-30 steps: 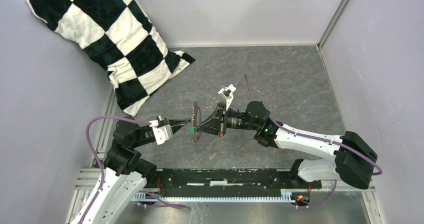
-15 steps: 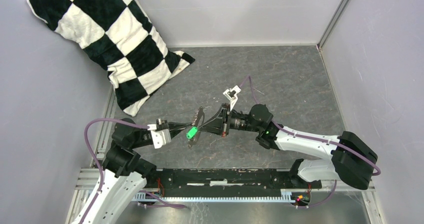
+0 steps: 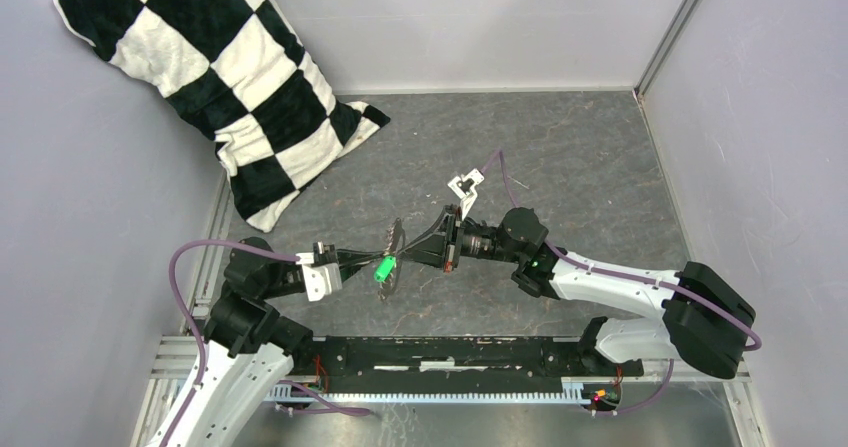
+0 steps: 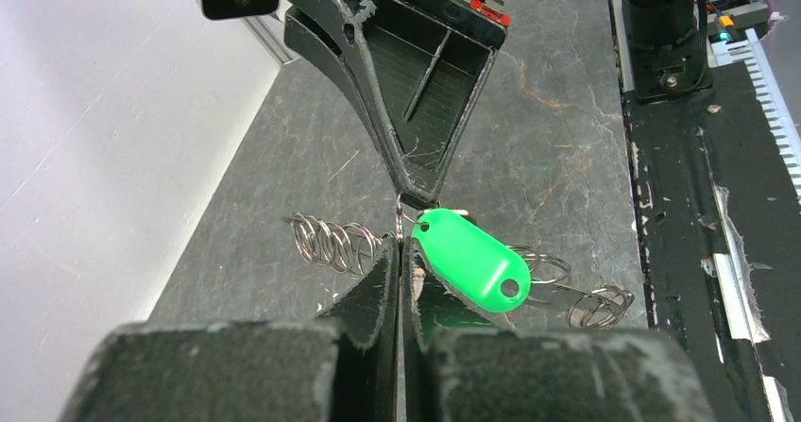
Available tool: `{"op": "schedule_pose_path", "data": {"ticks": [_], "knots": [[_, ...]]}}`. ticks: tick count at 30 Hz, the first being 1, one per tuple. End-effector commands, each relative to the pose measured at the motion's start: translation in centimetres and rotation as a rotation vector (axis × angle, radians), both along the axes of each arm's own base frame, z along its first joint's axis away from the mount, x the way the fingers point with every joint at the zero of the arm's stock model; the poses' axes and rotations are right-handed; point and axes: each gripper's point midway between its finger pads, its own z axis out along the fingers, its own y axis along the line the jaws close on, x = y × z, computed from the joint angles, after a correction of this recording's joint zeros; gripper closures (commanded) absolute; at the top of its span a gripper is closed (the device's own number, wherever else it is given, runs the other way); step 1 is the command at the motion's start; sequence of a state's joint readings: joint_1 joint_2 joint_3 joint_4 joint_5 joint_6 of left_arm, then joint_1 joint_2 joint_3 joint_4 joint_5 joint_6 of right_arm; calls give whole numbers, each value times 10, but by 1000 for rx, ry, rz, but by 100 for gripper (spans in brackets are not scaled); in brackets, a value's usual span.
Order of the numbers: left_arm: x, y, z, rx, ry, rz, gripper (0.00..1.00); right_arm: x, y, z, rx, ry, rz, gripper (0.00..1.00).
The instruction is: Put the keys on the keyring
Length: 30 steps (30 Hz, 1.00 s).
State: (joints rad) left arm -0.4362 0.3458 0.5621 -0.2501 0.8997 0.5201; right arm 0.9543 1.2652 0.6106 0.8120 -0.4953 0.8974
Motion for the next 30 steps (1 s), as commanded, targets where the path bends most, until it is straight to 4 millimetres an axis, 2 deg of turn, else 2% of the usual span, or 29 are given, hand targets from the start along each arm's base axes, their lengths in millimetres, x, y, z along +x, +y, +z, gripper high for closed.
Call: {"op": "schedule_pose_path", "data": {"ticks": [1, 13, 21, 30], "knots": [[-7, -1, 18, -10, -92, -36, 98, 0, 0, 14, 49, -20, 3, 99], [-8, 0, 18, -14, -94, -33, 98, 0, 6, 14, 42, -11, 16, 99], [-12, 2, 9, 27, -133, -50, 98, 3, 7, 17, 49, -10, 7, 99], [-13, 2, 10, 31, -145, -53, 98, 1, 9, 21, 60, -6, 16, 99]]}}
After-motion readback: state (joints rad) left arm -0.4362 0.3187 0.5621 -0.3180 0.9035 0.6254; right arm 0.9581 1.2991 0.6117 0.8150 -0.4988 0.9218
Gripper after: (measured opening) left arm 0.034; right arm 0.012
